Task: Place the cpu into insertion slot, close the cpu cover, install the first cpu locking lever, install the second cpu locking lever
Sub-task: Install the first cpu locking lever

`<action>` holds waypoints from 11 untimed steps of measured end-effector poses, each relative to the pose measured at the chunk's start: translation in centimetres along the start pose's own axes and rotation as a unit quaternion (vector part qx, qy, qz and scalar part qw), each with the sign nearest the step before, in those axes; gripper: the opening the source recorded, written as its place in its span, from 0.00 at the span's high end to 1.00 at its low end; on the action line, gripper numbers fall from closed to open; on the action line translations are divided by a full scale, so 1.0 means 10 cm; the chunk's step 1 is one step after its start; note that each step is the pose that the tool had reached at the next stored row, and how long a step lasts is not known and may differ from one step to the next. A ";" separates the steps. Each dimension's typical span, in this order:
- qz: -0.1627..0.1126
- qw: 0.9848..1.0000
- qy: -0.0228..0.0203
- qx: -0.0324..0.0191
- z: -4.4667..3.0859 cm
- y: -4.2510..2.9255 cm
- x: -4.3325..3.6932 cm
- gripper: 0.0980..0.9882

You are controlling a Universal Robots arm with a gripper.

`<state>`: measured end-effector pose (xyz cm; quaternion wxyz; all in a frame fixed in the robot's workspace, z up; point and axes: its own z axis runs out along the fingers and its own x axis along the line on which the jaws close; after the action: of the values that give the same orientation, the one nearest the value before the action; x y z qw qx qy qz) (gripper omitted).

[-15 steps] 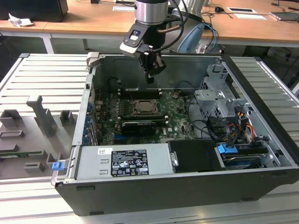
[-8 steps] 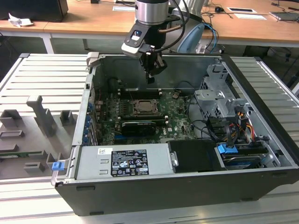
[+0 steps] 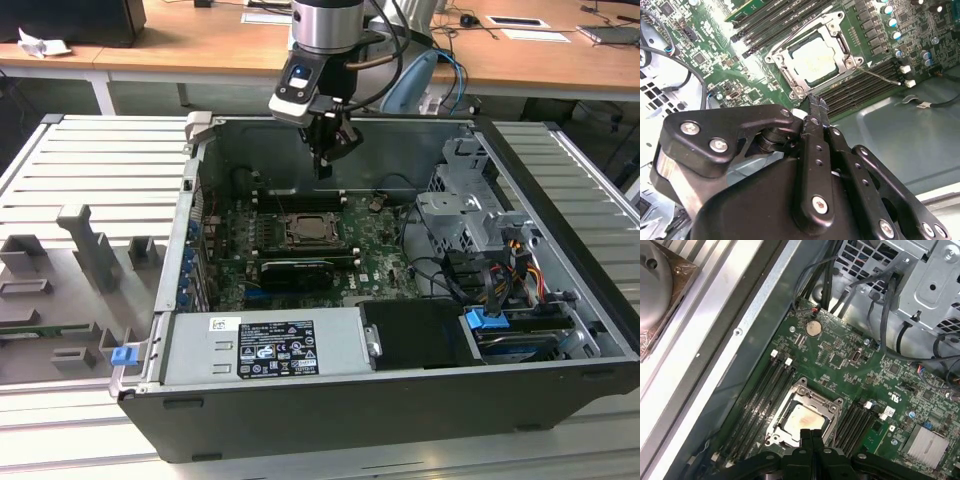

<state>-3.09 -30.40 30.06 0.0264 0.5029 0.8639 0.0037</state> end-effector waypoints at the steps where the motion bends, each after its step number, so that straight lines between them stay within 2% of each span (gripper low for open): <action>1: -0.001 1.000 0.000 0.000 -0.004 0.000 0.000 0.99; 7: -0.007 1.000 -0.002 0.001 -0.016 0.005 -0.003 0.99; 11: -0.032 0.999 -0.001 0.001 -0.015 0.016 -0.007 0.99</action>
<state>-2.92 -30.39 30.21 0.0267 0.4752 0.8795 0.0015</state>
